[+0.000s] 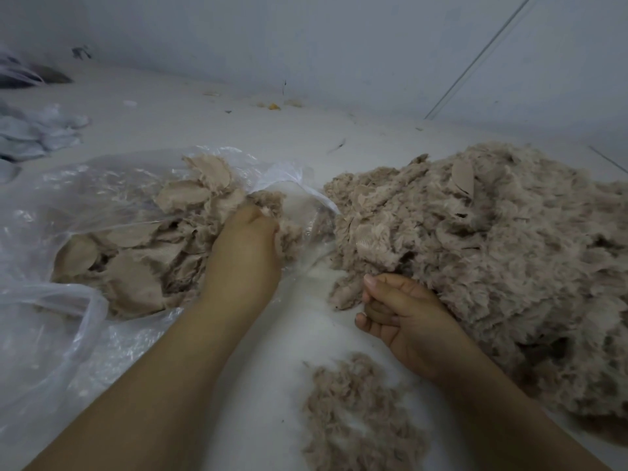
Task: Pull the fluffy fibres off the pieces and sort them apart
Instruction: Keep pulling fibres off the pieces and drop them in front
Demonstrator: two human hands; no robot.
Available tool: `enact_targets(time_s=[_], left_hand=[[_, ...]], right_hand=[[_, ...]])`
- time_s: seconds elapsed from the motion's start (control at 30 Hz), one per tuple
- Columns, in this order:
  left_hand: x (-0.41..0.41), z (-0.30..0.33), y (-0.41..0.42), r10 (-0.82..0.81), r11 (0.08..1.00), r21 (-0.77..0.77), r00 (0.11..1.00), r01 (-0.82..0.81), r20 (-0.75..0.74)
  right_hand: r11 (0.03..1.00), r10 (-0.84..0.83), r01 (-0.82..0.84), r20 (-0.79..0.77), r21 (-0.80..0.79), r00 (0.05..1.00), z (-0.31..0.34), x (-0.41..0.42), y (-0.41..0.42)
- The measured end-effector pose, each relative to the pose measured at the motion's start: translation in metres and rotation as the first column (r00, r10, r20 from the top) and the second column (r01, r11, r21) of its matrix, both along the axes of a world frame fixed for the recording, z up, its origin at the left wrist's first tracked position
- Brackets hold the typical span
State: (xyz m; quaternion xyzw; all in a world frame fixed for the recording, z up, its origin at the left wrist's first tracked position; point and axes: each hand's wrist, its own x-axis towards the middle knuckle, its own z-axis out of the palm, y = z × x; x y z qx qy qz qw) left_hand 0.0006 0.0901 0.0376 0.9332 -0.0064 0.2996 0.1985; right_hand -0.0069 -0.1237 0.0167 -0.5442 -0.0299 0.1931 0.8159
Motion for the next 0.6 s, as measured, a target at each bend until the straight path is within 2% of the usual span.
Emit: enact_targets(time_s=[0.07,0.1,0.13,0.2,0.3,0.4,0.47,0.6], left_hand=[[-0.003,-0.001,-0.002,0.171,0.976,0.175,0.954,-0.13,-0.246],[-0.004,-0.001,-0.003,0.252,0.95,0.257,0.918,-0.176,-0.305],[-0.006,-0.001,-0.003,0.294,0.932,0.303,0.903,-0.198,-0.314],[-0.007,0.002,-0.006,0.283,0.932,0.297,0.929,-0.207,-0.24],[-0.009,0.005,-0.015,0.139,0.978,0.163,0.988,-0.127,-0.063],[-0.014,0.001,-0.03,-0.078,0.997,0.018,0.996,0.079,-0.035],[-0.018,-0.001,-0.041,-0.252,0.967,-0.044,0.967,0.251,-0.03],[-0.023,-0.006,-0.056,-0.51,0.86,-0.056,0.857,0.507,-0.078]], right_hand=[[1.0,-0.006,0.006,-0.01,0.008,1.0,0.001,0.0,0.0],[1.0,-0.007,0.007,-0.013,0.008,1.0,0.001,0.0,0.0],[1.0,-0.008,0.008,-0.015,0.008,1.0,0.001,0.0,0.0],[1.0,-0.01,0.01,-0.017,0.009,1.0,0.001,0.0,0.001],[1.0,-0.013,0.013,-0.021,0.024,1.0,0.0,0.001,0.0],[1.0,-0.002,0.002,-0.008,0.027,1.0,-0.001,0.001,-0.001],[0.999,0.004,-0.004,-0.001,0.04,1.0,-0.002,0.001,-0.001],[0.995,0.051,-0.053,0.024,0.088,0.998,-0.003,0.0,-0.003]])
